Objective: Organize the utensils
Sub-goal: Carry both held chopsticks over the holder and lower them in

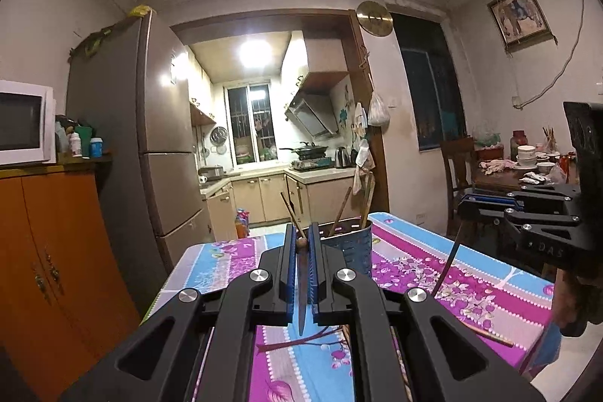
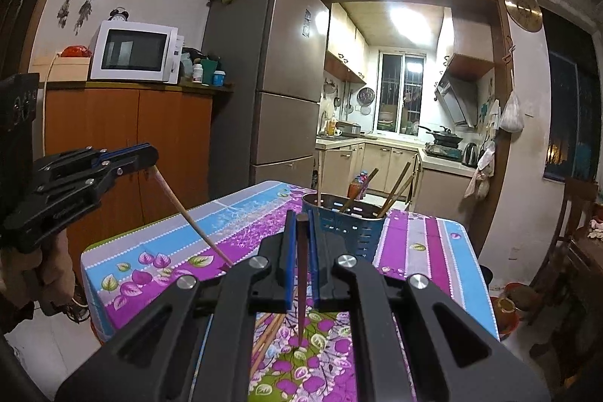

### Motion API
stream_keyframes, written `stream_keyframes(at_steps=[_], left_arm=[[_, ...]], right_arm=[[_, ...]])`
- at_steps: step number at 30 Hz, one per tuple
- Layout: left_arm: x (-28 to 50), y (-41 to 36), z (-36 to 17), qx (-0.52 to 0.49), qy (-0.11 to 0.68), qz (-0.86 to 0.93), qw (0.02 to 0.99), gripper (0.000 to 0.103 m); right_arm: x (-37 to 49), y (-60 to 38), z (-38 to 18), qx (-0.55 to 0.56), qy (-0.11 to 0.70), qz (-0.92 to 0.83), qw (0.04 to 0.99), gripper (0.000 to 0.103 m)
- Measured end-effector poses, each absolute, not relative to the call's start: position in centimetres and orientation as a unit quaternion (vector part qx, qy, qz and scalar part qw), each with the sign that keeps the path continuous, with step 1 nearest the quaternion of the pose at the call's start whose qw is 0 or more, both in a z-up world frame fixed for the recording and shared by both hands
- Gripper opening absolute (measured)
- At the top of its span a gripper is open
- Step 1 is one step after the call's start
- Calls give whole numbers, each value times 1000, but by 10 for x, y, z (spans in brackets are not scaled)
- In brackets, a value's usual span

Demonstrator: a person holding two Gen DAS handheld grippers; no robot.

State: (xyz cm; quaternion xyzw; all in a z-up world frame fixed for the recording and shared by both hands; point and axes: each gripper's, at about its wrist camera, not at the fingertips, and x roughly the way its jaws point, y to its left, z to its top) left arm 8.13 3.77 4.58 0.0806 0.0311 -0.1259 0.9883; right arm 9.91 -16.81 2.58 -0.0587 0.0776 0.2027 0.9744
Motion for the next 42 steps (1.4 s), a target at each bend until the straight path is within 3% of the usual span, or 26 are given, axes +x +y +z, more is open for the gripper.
stream_keyframes(at_steps=[13,24,42], left_arm=[[155,31,135,70,96,-164,979,8],[235,17,215,38,103,-161,981,8],[354,-17,171,43,204,-157,965,8]], right_arm=[[157,-184,109,-43,92,201,974,5],[231,-197,198,-42,79,171,981,5],[330,-202,146,1,163,182,970,5]])
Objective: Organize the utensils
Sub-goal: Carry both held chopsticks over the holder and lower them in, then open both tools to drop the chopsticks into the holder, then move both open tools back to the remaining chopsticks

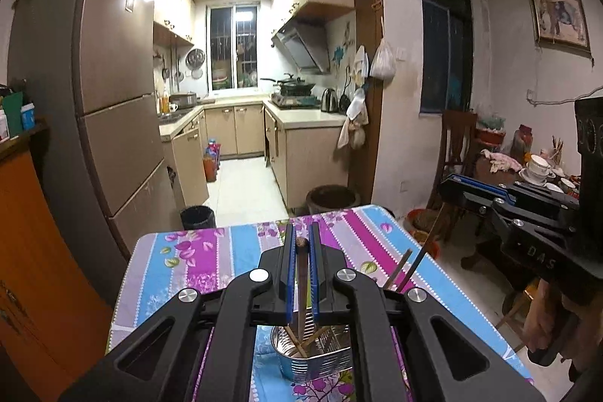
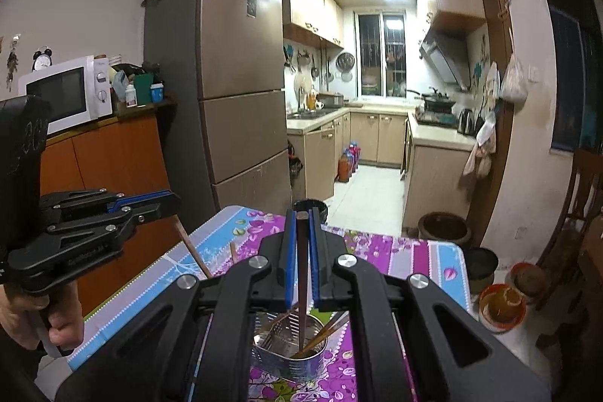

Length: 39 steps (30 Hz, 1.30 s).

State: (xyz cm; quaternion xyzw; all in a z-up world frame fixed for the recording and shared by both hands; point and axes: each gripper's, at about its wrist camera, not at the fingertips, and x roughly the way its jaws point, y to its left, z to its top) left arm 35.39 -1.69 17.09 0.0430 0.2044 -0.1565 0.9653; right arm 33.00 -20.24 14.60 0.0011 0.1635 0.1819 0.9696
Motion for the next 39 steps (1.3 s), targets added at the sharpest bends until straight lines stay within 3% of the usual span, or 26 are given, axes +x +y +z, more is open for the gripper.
stream_keyframes(at_steps=[23,25,27,31,33,39], left_arm=[[409,-29,132,38,259,-125,957,10],[408,-27,130,38,258,-121,958,30],[407,-26,129,37,254,-118,959,33],[403,-22,131,38,250,-116,961,39],[398,-21,132,37,246,-114,962,42],[365,-17,135,50,221,-109,968,56]], right_arm=[[374,-200,111,17,216,178,960,8],[372,-202,114,19,211,176,961,16],[369,-206,117,21,202,173,964,32],[360,-212,120,22,190,167,967,46],[355,-214,121,23,183,167,969,59],[324,-224,128,22,158,168,973,70]])
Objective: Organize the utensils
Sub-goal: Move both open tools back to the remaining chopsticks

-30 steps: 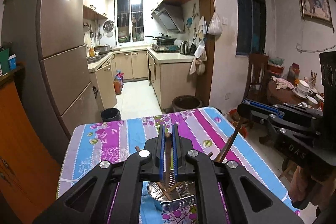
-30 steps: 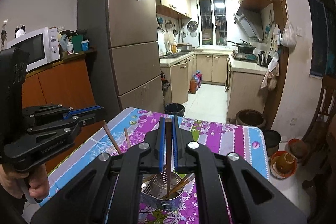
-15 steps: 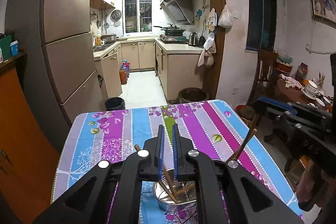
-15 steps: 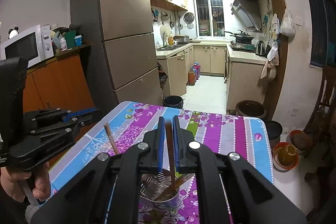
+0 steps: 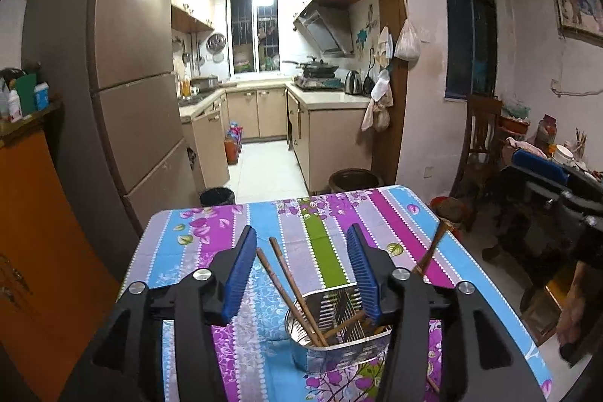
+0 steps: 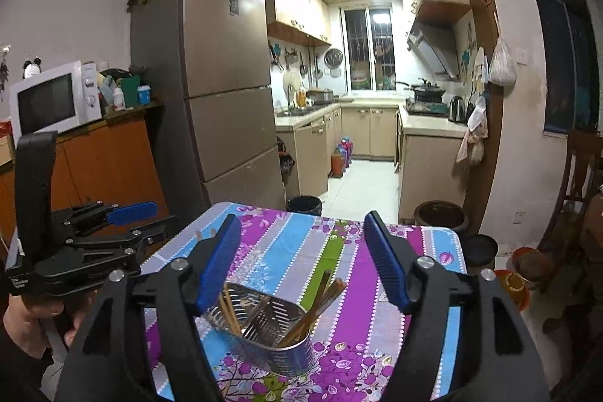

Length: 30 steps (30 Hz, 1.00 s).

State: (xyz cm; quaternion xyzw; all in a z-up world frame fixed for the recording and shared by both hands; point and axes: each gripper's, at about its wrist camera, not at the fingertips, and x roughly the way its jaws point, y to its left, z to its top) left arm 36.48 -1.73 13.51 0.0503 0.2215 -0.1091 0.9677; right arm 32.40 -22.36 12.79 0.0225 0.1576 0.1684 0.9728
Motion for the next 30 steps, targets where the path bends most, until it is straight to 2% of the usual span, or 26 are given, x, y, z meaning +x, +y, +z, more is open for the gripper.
stream_keyframes(at_steps=[6,8,12,17,19,21,24,30], left_arm=[[285,-5,136,71,158,-111,979,70],[256,0,133,80,137,-108,981,74],[201,13,120,79,111,-113,984,75],[137,35,75,61,110,-110,986,78],[119,38,46,59,126,-115,984,78],[107,38,18,65,142,-111,981,78],[90,38,-34,54,191,-135,971,78],[69,38,-96,35,237,-169,956,75]], right_arm=[[251,-241,131,30,106,178,978,87],[223,-246,128,28,88,177,980,89],[170,-253,108,30,66,181,981,89],[114,-251,60,37,61,189,979,89],[97,-242,31,40,74,197,977,84],[87,-232,7,40,94,206,973,64],[78,-210,-36,28,135,231,963,47],[67,-198,-99,46,201,242,948,38]])
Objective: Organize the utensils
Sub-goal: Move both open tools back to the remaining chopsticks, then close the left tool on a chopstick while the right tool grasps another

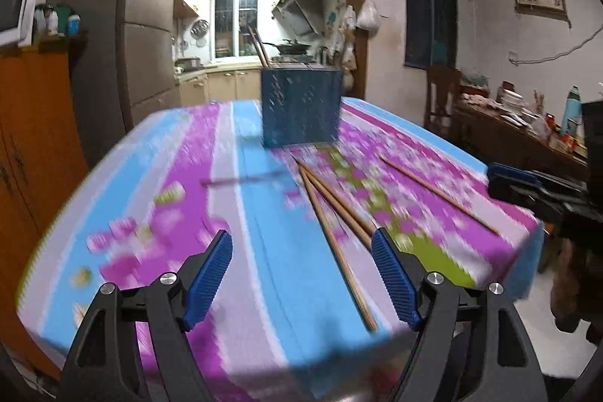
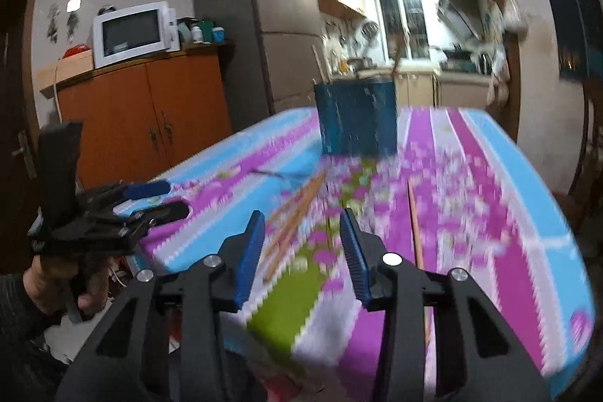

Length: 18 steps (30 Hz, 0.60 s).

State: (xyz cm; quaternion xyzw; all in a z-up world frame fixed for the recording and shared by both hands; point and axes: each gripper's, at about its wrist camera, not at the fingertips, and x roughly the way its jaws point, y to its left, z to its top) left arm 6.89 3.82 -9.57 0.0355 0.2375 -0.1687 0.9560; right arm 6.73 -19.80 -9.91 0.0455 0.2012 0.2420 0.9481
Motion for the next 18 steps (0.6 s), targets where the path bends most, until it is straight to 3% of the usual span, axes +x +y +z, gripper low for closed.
stream_keyframes(at_steps=[6,18], left_arm=[[55,22,-141,52,262,-200,943,52],[59,8,-150,80,239,-190,949,31]], right_arm=[[62,-191,-126,49,229,232,944,31],[43,-196,-136,39,221,211,951,31]])
